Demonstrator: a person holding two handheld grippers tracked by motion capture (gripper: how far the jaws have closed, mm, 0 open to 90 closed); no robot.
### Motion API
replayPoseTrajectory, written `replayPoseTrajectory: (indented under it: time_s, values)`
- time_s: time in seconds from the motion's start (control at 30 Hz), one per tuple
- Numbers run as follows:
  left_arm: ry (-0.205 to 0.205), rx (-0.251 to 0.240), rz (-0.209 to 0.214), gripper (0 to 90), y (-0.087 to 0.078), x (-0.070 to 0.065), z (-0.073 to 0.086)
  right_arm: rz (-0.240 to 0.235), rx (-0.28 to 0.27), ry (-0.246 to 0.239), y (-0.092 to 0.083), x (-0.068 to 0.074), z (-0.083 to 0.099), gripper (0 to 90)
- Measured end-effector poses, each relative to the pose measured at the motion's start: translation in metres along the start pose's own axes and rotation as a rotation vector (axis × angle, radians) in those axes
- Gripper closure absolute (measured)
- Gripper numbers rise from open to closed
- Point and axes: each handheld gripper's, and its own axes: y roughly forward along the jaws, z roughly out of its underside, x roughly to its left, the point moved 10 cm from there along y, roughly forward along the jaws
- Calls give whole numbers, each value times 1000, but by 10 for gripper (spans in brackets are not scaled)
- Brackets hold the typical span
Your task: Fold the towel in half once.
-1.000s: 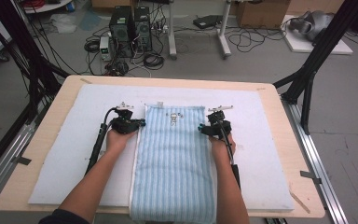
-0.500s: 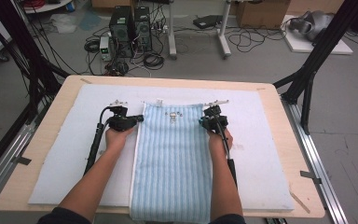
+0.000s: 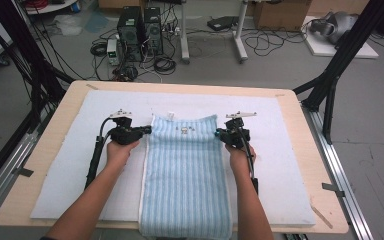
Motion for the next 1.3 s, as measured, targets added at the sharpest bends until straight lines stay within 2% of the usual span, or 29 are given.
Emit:
replayPoseTrajectory:
  time_s: [0.07, 0.17, 0.23, 0.33, 0.37, 0.4, 0.47, 0.5, 0.63, 0.7, 0.77, 0.9, 1.0, 1.13, 1.17, 1.2, 1.23, 1.27, 1.3]
  values:
    - [22, 8, 6, 883, -6, -5, 2, -7, -11, 2, -7, 3, 2, 860]
    - [16, 1, 31, 883, -16, -12, 8, -20, -25, -4, -18, 8, 7, 859]
    - [-9, -13, 43, 882, -23, -16, 12, -31, -22, -8, -25, 12, 12, 857]
    - [-5, -27, 49, 882, -31, -23, 22, -53, -38, -3, -35, 19, 18, 857]
    - [-3, -21, 56, 882, -33, -26, 24, -53, -33, -11, -37, 21, 20, 857]
    - [25, -4, 50, 882, -35, -28, 27, -50, -28, -16, -40, 23, 23, 857]
    - [46, -1, 53, 882, -39, -33, 29, -56, -35, -14, -43, 26, 29, 857]
    - [37, 1, 63, 882, -41, -36, 30, -60, -33, -16, -46, 28, 33, 856]
    - [47, 36, 89, 880, -49, -42, 42, -81, -33, -2, -56, 32, 47, 855]
    - [67, 49, 98, 880, -53, -47, 49, -92, -29, 2, -60, 35, 54, 856]
    - [54, 50, 119, 881, -57, -51, 56, -100, -19, 0, -63, 38, 60, 856]
    - [67, 71, 126, 880, -62, -54, 68, -104, 8, -17, -66, 42, 74, 856]
    - [54, 81, 139, 880, -64, -57, 75, -110, 15, -16, -69, 44, 79, 856]
    - [86, 114, 146, 875, -66, -60, 84, -118, 43, -8, -68, 45, 88, 846]
    - [89, 115, 144, 850, -65, -60, 84, -117, 47, 1, -68, 44, 89, 817]
    - [81, 101, 135, 737, -64, -58, 82, -119, 45, 9, -68, 44, 89, 764]
    - [59, 84, 129, 592, -63, -56, 78, -128, 33, 39, -68, 43, 86, 704]
    - [46, 59, 121, 526, -63, -53, 73, -132, 23, 61, -68, 41, 82, 644]
    - [44, 39, 112, 509, -63, -50, 67, -124, 13, 81, -67, 38, 78, 588]
